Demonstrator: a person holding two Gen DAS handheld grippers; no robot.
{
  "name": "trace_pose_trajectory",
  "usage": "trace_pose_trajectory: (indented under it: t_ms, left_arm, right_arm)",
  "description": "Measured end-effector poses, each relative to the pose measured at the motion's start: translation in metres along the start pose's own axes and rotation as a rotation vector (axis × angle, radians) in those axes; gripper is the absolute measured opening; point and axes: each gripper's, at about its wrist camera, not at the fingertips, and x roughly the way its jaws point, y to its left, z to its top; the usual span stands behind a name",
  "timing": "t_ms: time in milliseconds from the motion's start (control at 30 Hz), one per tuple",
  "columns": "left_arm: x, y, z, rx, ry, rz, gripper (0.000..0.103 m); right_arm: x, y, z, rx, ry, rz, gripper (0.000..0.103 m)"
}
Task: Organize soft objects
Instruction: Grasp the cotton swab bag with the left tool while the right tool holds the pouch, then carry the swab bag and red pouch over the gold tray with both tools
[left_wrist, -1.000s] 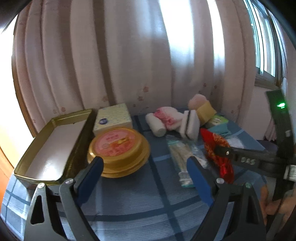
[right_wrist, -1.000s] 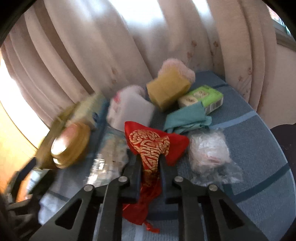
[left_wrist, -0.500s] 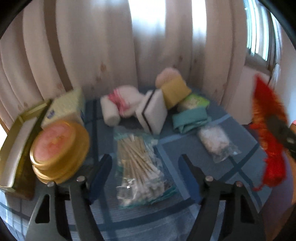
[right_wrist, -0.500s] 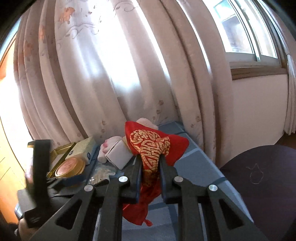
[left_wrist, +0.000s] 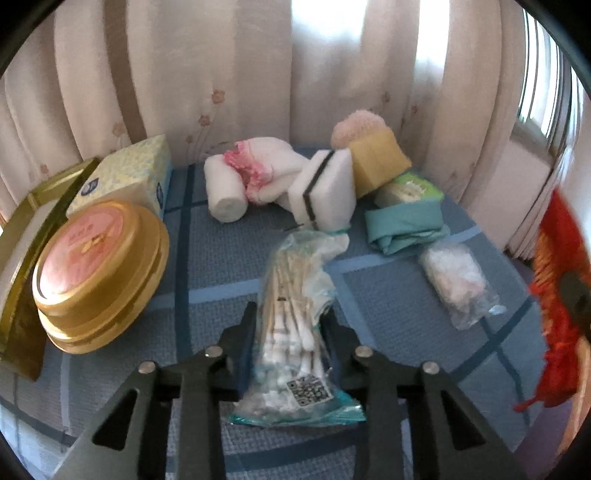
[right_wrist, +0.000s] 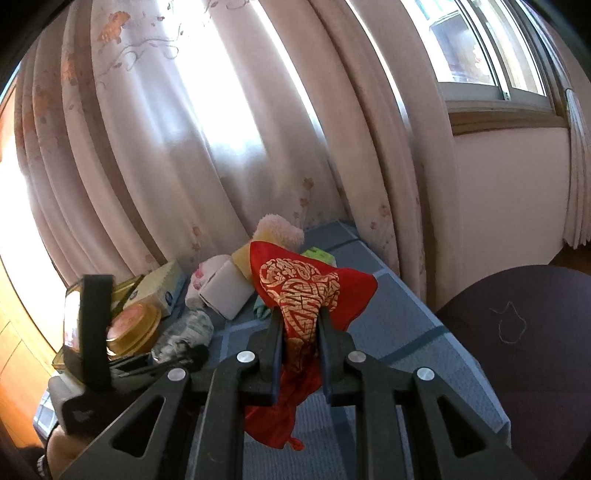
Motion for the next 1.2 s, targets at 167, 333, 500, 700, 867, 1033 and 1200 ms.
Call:
trace_pose_trajectory:
  t_ms: [167, 333, 500, 700, 867, 1033, 1200]
  left_arm:
    - [-0.015, 0.016, -0.002, -0.064, -0.044, -0.103, 0.029]
    - [-0.044, 0.022, -0.003, -0.034, -0.125, -0.131, 0.029]
    - [-0.065, 0.032, -0.004, 0.009, -0.174, -0.086, 0.029]
    - [-0.083, 0.07, -0.009, -0.02, -0.203, 0.001, 0.029]
    - [-0.096, 0.104, -0.016, -0.059, -0.232, 0.067, 0.029]
    - [-0.106, 0.141, -0.022, -0.107, -0.262, 0.162, 0.029]
    - [-0.111, 0.176, -0.026, -0.154, -0.28, 0.246, 0.029]
  right_arm:
    - [-0.003, 0.005, -0.002, -0.002, 0.005, -0.013, 0.018]
    - [-0.007, 0.026, -0.001, -0.038, -0.001, -0.003, 0.018]
    - [-0.007, 0.055, -0.004, -0.085, 0.003, 0.026, 0.018]
    - [-0.005, 0.104, -0.007, -0.158, 0.023, 0.085, 0.018]
    - [-0.001, 0.147, -0.007, -0.205, 0.025, 0.153, 0.018]
    - [0.007, 0.19, -0.007, -0.242, 0.022, 0.229, 0.018]
    - [0.018, 0.227, -0.01, -0.27, 0.026, 0.287, 0.018]
